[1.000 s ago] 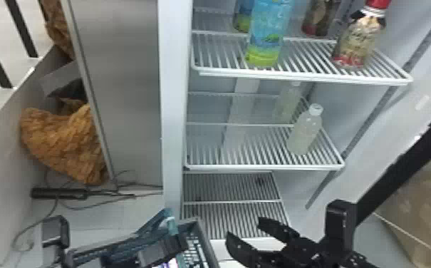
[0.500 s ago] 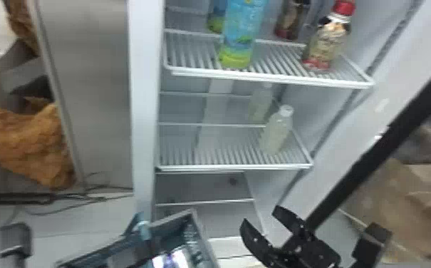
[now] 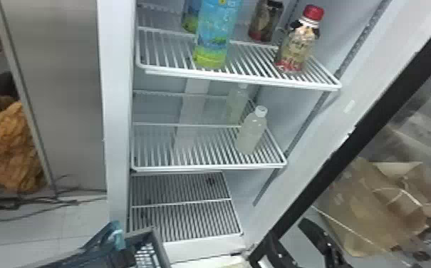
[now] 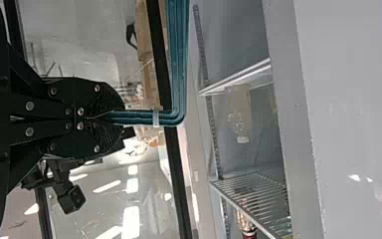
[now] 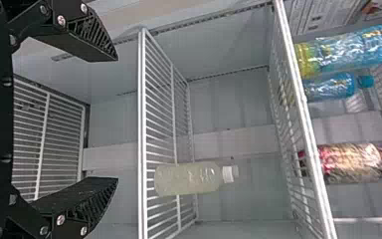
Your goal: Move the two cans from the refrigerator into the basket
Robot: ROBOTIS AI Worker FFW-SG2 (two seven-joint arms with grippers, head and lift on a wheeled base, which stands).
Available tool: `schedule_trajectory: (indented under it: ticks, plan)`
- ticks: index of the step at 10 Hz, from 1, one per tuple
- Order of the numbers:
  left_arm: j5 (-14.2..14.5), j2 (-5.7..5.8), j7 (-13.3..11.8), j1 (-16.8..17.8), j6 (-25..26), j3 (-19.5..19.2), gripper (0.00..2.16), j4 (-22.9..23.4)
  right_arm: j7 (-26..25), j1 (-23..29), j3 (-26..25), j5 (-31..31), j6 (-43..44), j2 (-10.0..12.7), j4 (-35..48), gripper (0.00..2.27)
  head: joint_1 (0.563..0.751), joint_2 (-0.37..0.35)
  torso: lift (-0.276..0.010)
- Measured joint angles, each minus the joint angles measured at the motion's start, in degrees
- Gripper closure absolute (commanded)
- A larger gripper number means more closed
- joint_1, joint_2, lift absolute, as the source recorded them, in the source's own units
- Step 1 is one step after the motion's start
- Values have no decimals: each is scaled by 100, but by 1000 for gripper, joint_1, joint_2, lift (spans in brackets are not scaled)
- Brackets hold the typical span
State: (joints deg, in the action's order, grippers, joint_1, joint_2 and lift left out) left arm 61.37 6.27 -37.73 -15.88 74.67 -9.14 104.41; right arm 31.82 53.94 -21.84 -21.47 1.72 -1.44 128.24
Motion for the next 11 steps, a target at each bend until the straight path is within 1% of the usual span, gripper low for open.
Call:
schedule_trajectory:
  ticks: [2, 4, 7, 9, 11]
  plan:
    - [-31, 14, 15, -7, 33, 0, 1210, 0, 9, 228, 2, -151, 442, 16, -36, 200, 695, -350, -219]
    - [-35, 31, 21, -26, 53, 9, 1210, 0, 56, 314, 46, -266, 652, 28, -111, 200, 695, -350, -219]
    - [-3, 58, 21, 10, 37, 2, 1210, 0, 53, 419, 84, -235, 836, 29, 0, 200, 695, -350, -219]
    - [45, 0, 6, 22, -62, -136, 1210, 0, 53, 420, 126, -291, 887, 56, 51, 200, 695, -350, -219]
    - [62, -13, -25, 31, -136, -181, 1210, 0, 53, 361, 147, -298, 909, 82, 79, 200, 695, -350, -219]
